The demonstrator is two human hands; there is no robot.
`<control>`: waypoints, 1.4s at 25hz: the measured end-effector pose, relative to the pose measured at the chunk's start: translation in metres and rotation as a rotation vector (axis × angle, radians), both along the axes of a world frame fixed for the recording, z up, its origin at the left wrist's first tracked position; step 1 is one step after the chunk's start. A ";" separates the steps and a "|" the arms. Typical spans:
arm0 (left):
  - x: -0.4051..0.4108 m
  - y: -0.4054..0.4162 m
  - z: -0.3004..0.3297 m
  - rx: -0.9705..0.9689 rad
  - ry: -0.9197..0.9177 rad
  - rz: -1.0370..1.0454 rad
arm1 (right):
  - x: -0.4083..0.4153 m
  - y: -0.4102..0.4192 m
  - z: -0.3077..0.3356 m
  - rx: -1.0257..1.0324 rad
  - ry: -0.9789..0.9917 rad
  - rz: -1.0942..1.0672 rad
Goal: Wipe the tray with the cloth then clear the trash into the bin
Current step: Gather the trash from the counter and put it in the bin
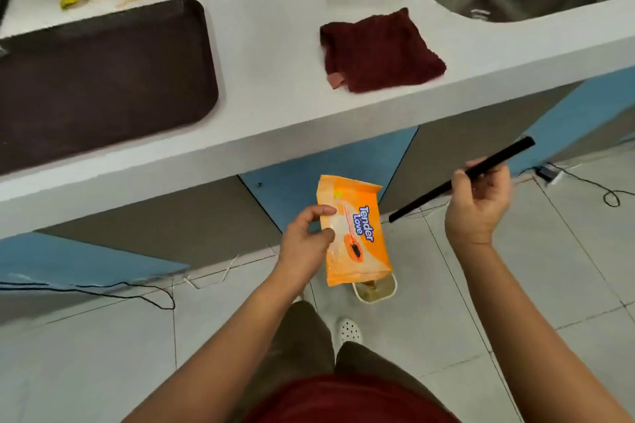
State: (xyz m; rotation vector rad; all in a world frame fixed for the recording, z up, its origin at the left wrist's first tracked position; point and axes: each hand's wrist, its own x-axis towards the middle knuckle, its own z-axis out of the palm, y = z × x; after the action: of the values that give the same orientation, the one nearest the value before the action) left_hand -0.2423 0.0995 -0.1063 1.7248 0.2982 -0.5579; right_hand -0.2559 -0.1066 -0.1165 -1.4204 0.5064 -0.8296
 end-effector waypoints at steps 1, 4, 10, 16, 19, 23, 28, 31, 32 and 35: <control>-0.004 -0.003 -0.014 0.057 0.013 -0.010 | -0.008 -0.001 -0.015 0.013 0.071 0.000; -0.009 -0.006 -0.056 0.197 0.047 -0.032 | -0.031 0.000 -0.062 0.055 0.326 0.028; -0.003 -0.014 -0.121 0.309 0.092 -0.099 | -0.057 0.011 -0.146 0.090 0.573 0.071; 0.001 -0.033 -0.195 0.326 0.135 -0.176 | -0.074 0.021 -0.237 0.241 0.690 0.007; 0.001 -0.048 -0.231 0.328 0.184 -0.217 | -0.083 0.022 -0.272 0.251 0.769 0.013; 0.001 -0.069 -0.284 0.314 0.251 -0.159 | -0.091 0.016 -0.319 0.232 0.877 0.011; 0.001 -0.087 -0.338 0.291 0.286 -0.132 | -0.087 0.011 -0.371 0.231 0.913 -0.027; 0.005 -0.095 -0.357 0.310 0.301 -0.197 | -0.078 0.007 -0.393 0.229 0.950 -0.015; 0.007 -0.096 -0.361 0.298 0.338 -0.262 | -0.075 0.006 -0.397 0.213 0.982 0.032; 0.013 -0.094 -0.377 0.362 0.467 -0.476 | -0.076 0.000 -0.409 0.099 1.165 0.207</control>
State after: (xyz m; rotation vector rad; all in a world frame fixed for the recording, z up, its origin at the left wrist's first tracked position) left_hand -0.2293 0.0051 -0.4835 2.0115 0.3304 -1.3299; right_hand -0.3315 -0.1067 -0.5252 -1.7319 1.2152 0.2796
